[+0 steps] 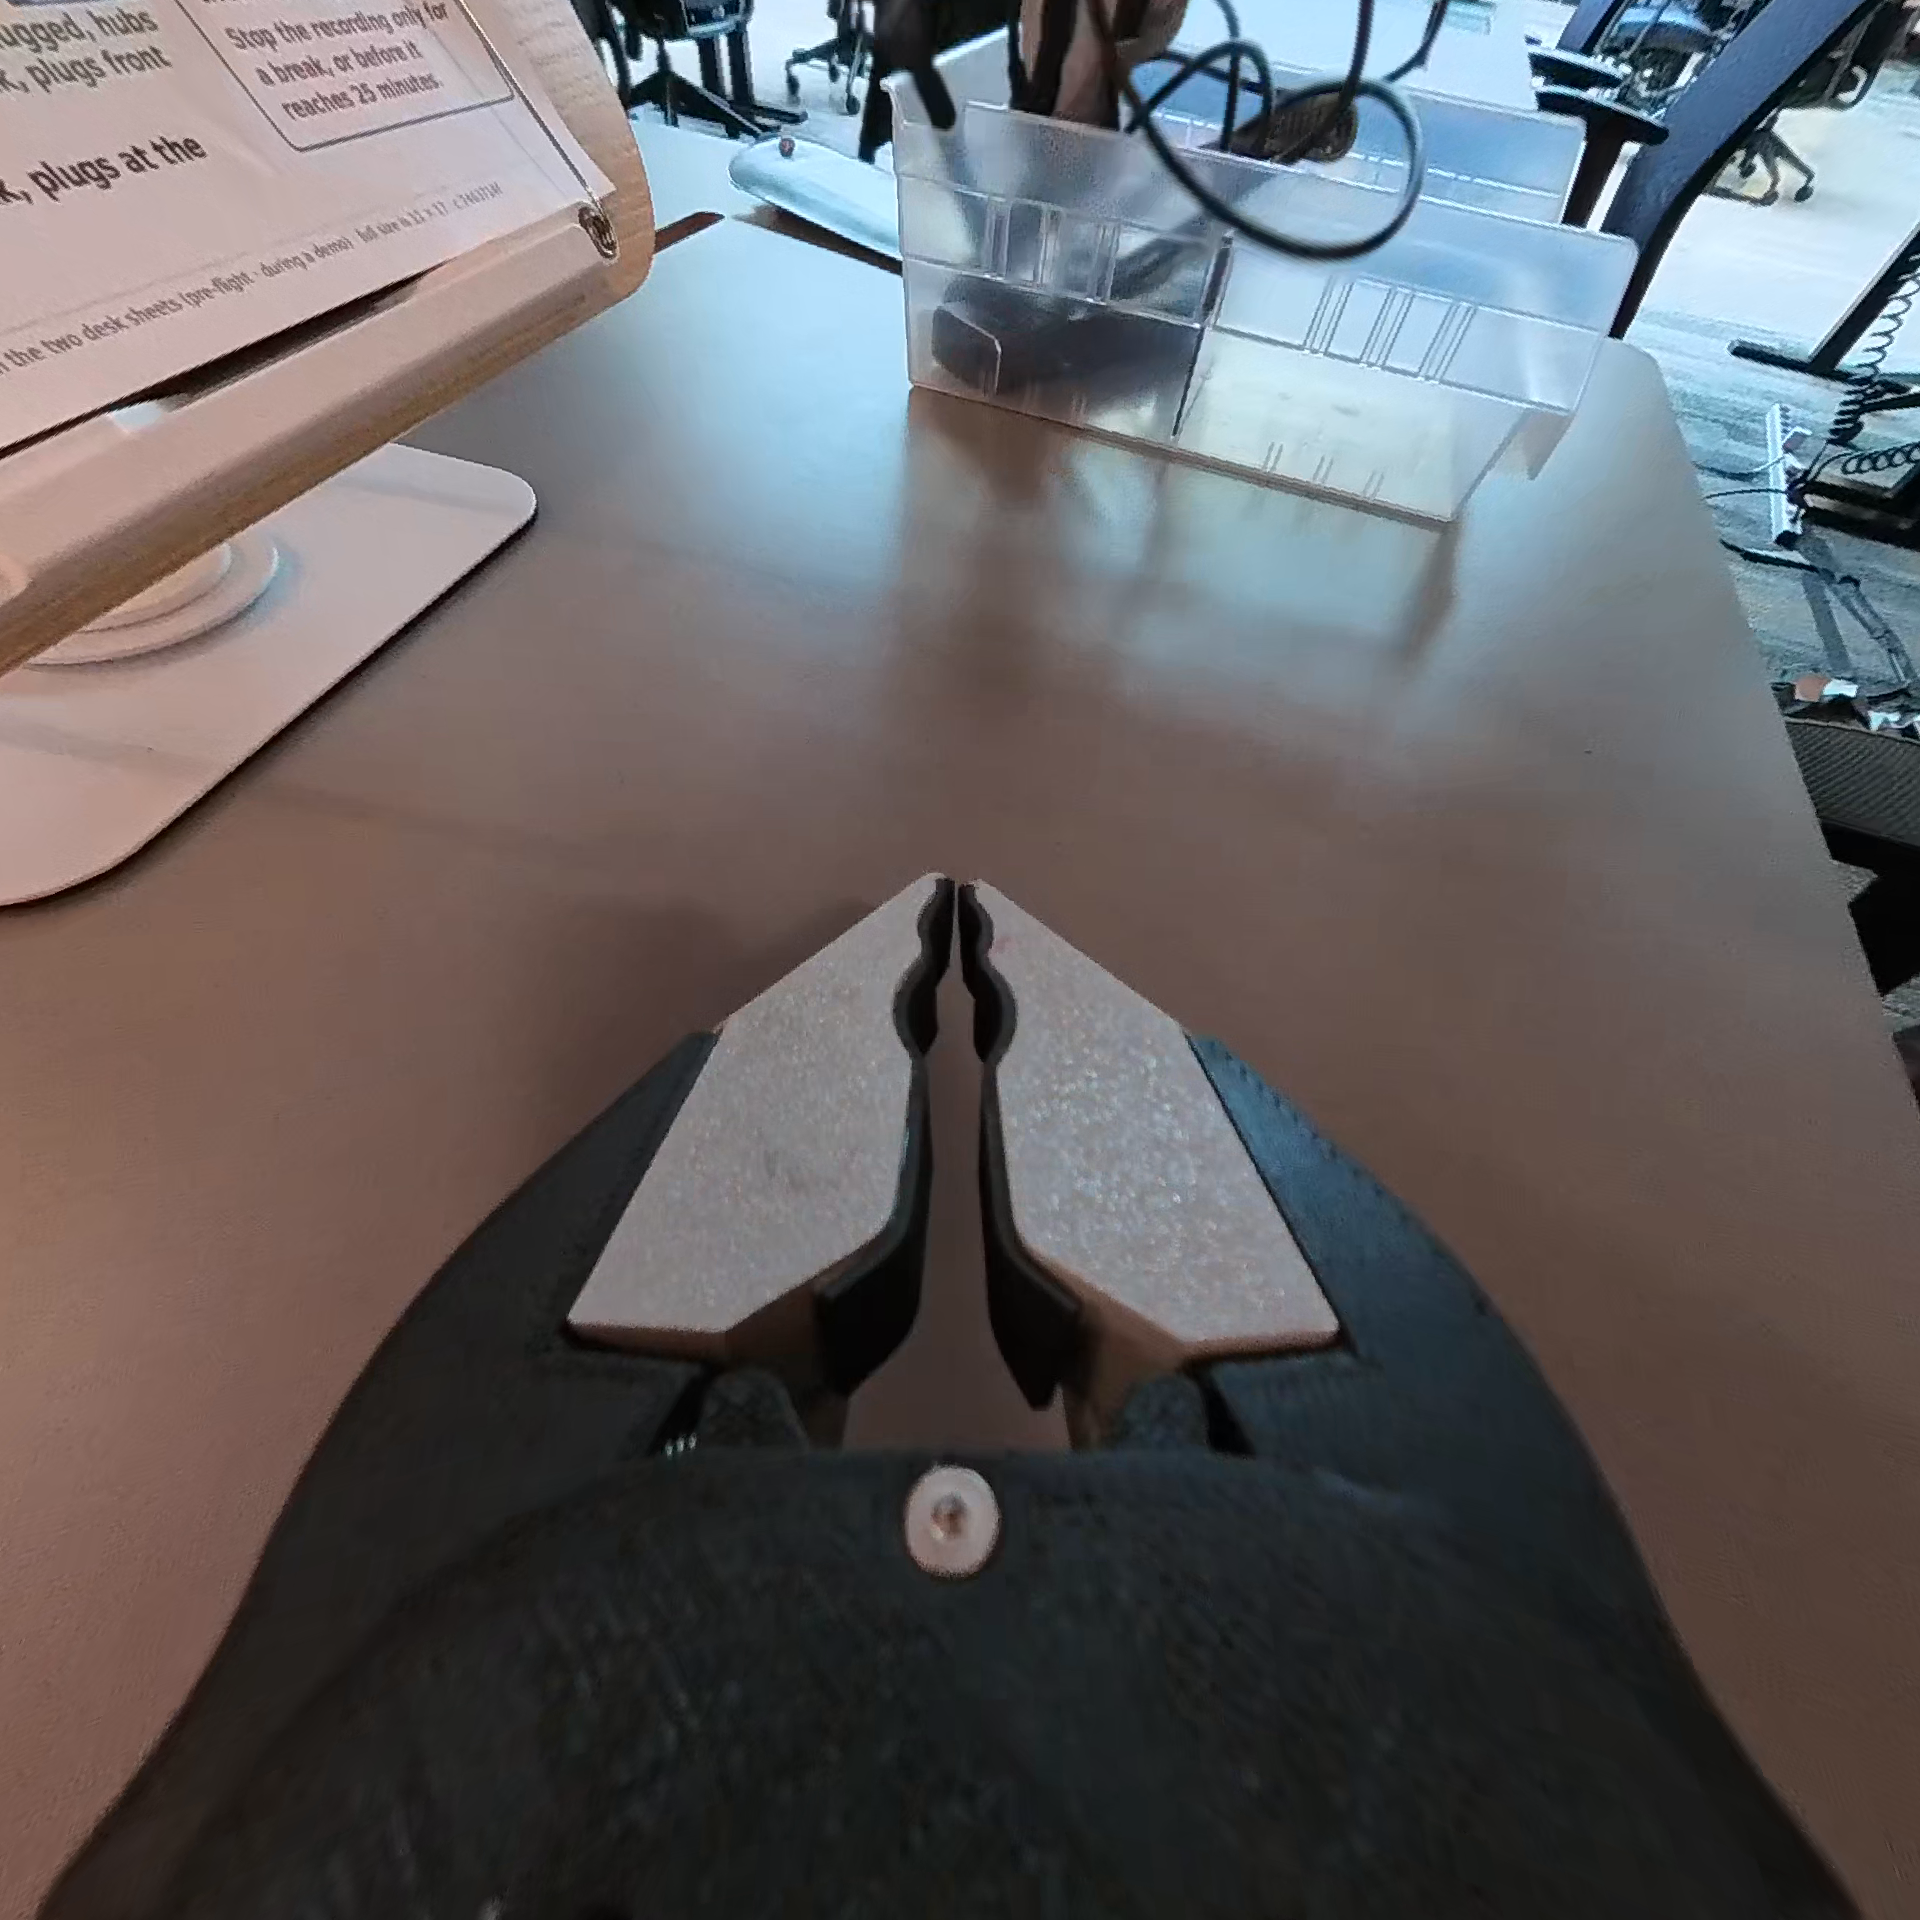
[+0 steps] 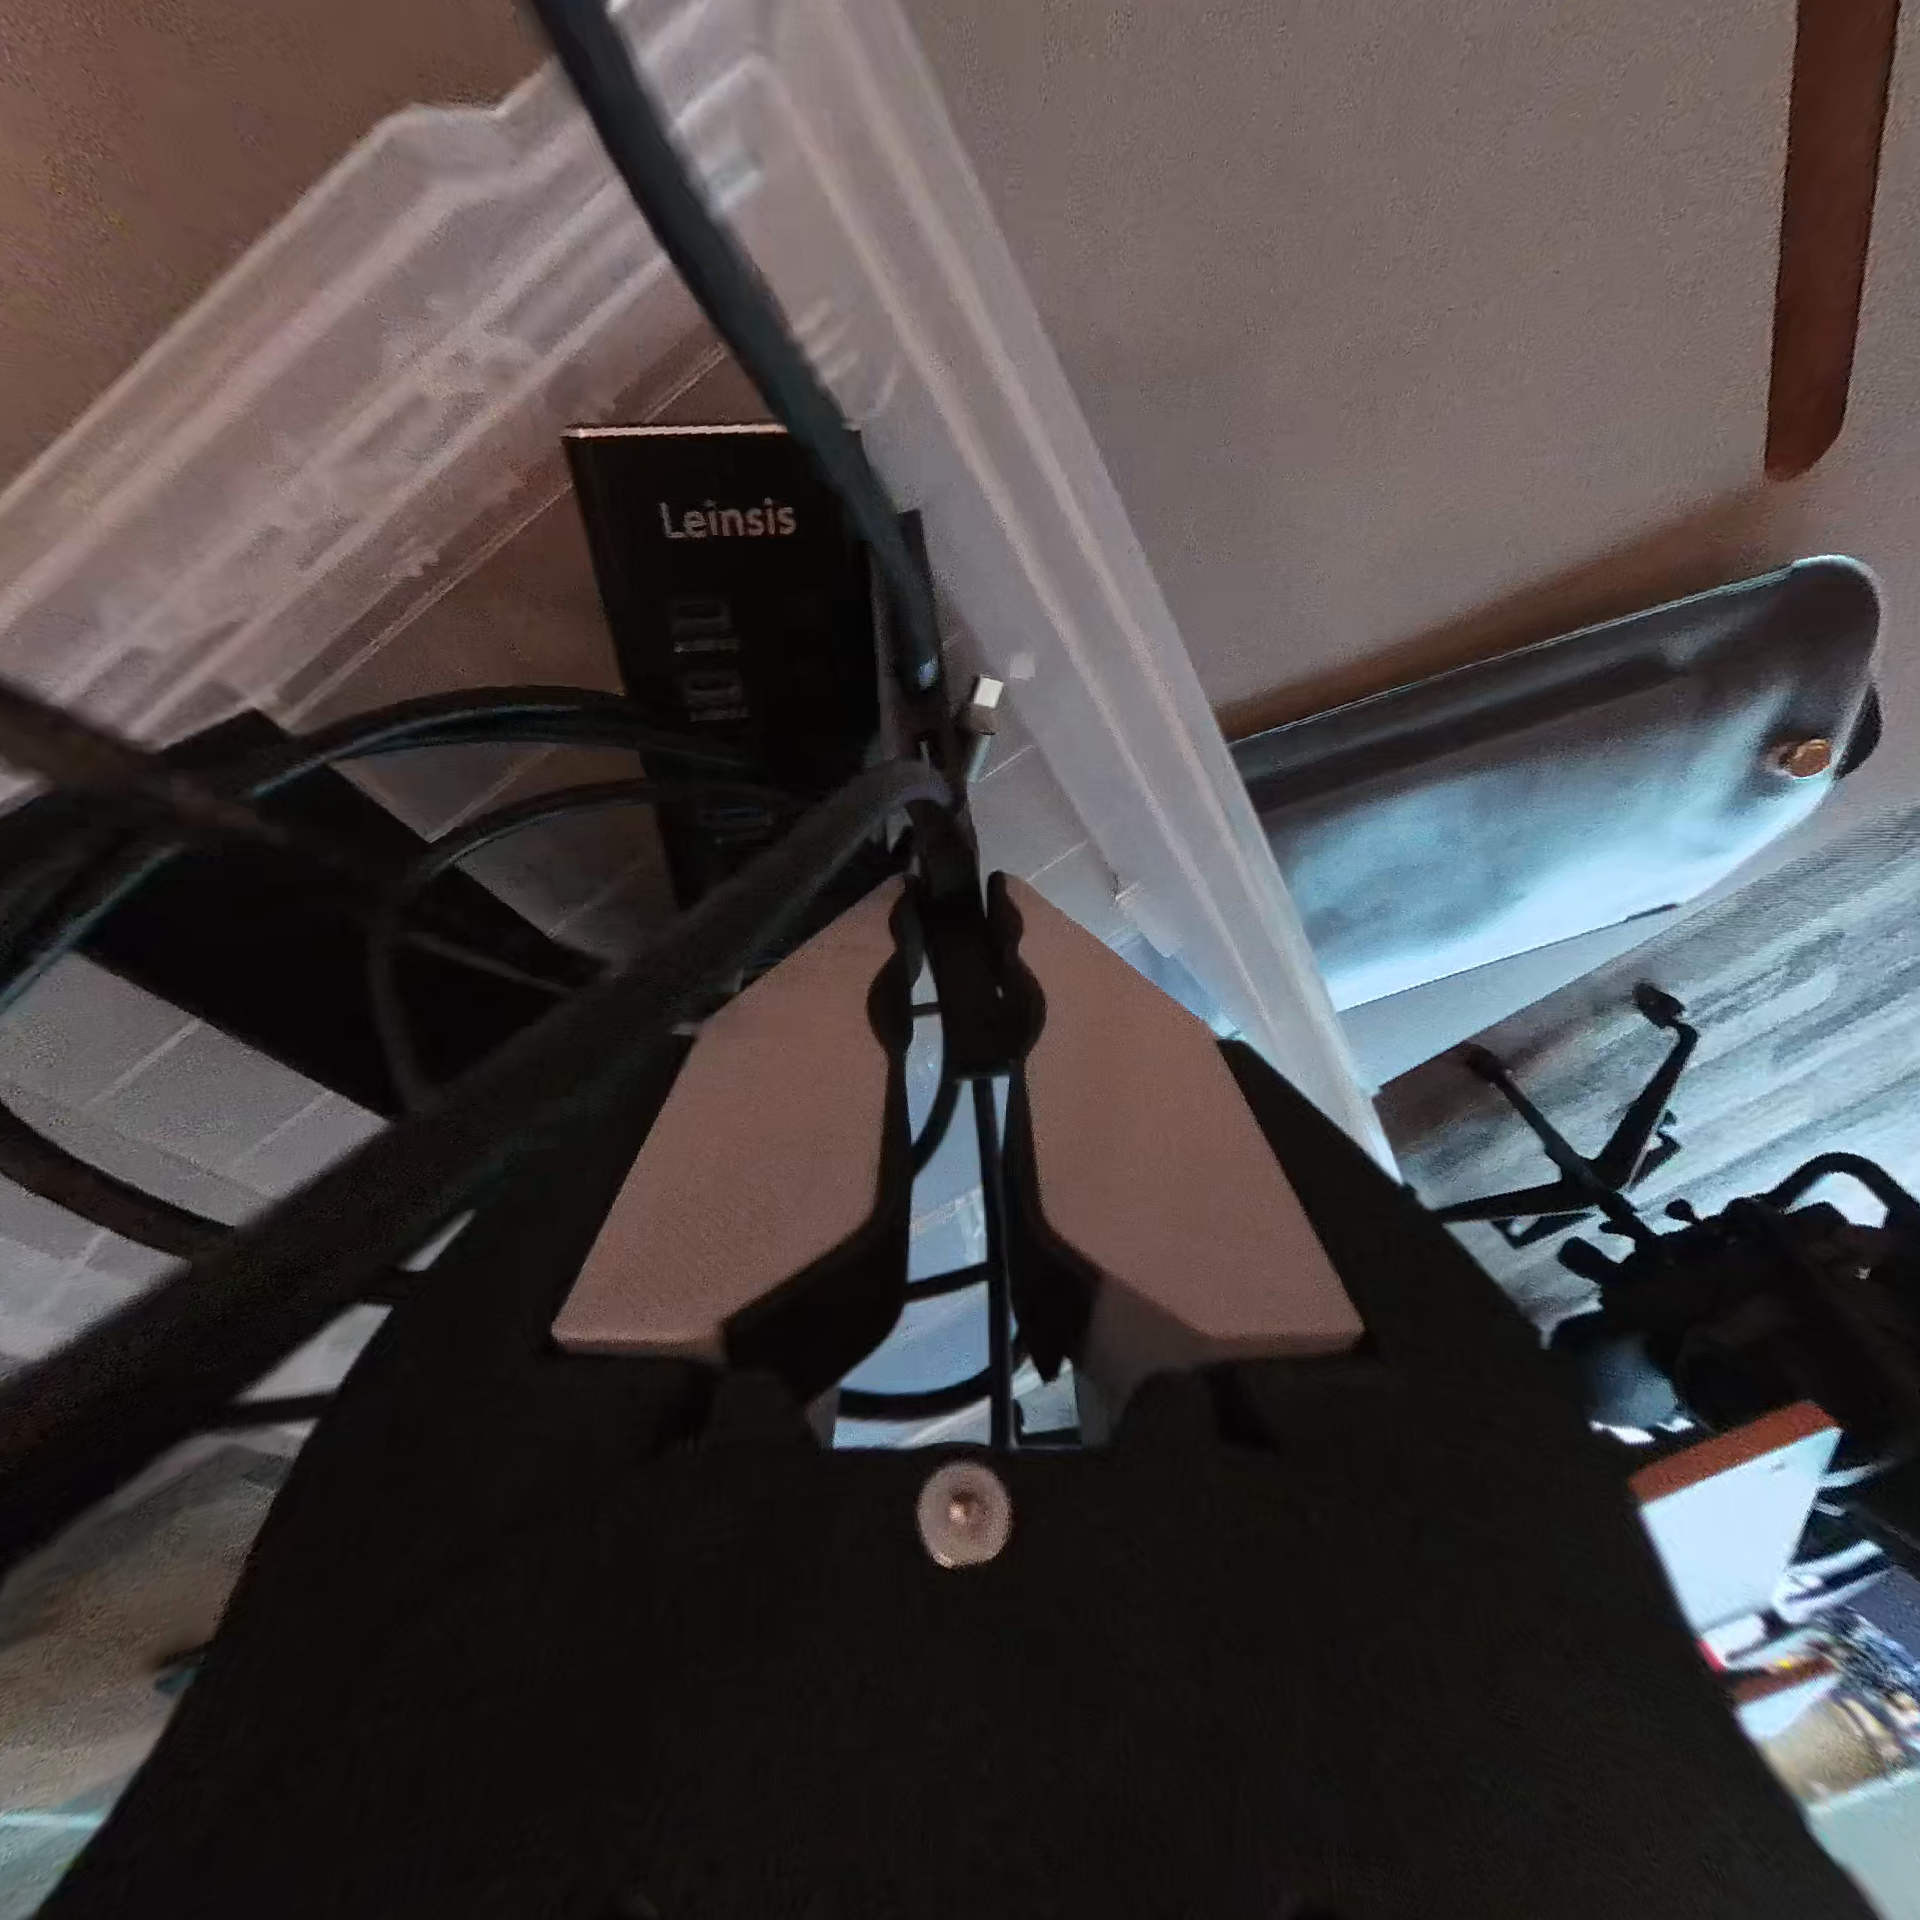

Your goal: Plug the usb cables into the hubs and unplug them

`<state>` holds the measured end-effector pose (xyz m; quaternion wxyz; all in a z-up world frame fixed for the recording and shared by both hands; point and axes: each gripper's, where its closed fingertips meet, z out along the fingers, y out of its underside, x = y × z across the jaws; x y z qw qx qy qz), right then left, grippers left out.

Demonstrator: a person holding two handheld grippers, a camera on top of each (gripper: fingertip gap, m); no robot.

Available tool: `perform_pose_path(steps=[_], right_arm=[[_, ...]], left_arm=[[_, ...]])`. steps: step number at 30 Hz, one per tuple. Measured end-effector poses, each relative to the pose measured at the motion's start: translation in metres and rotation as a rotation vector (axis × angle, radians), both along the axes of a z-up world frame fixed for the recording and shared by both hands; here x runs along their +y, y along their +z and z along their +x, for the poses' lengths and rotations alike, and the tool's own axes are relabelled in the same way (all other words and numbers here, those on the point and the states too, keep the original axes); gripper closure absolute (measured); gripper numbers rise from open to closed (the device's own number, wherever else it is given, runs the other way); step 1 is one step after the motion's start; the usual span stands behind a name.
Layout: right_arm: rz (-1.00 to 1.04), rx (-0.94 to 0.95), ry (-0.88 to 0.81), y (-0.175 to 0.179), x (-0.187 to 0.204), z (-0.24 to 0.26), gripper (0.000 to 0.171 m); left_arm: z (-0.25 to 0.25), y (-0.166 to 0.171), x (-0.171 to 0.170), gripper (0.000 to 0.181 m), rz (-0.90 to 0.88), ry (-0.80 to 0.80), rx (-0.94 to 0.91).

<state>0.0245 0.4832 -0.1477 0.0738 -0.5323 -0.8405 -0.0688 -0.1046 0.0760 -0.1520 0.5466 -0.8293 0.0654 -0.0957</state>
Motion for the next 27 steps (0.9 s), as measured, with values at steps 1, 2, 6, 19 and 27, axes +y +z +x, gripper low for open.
perform_pose_path(steps=[1, 2, 6, 19, 27], right_arm=[[-0.018, 0.003, -0.013, -0.001, 0.001, 0.002, 0.162], [-0.043, -0.009, -0.026, -0.004, 0.0, 0.006, 0.164], [-0.06, -0.005, -0.035, -0.011, 0.002, 0.013, 0.164], [0.019, 0.53, -0.343, 0.109, 0.041, 0.029, 0.108], [-0.569, 1.291, -0.394, 0.185, -0.071, 0.108, 0.098]], left_arm=[[0.0, -0.001, 0.0, 0.181, -0.004, -0.002, 0.002], [0.001, -0.001, 0.0, 0.181, -0.006, -0.003, 0.006], [0.002, -0.002, 0.0, 0.181, -0.007, -0.005, 0.019], [-0.003, -0.002, 0.004, 0.146, -0.013, 0.069, 0.019], [0.0, -0.004, -0.014, 0.117, -0.031, 0.317, 0.121]])
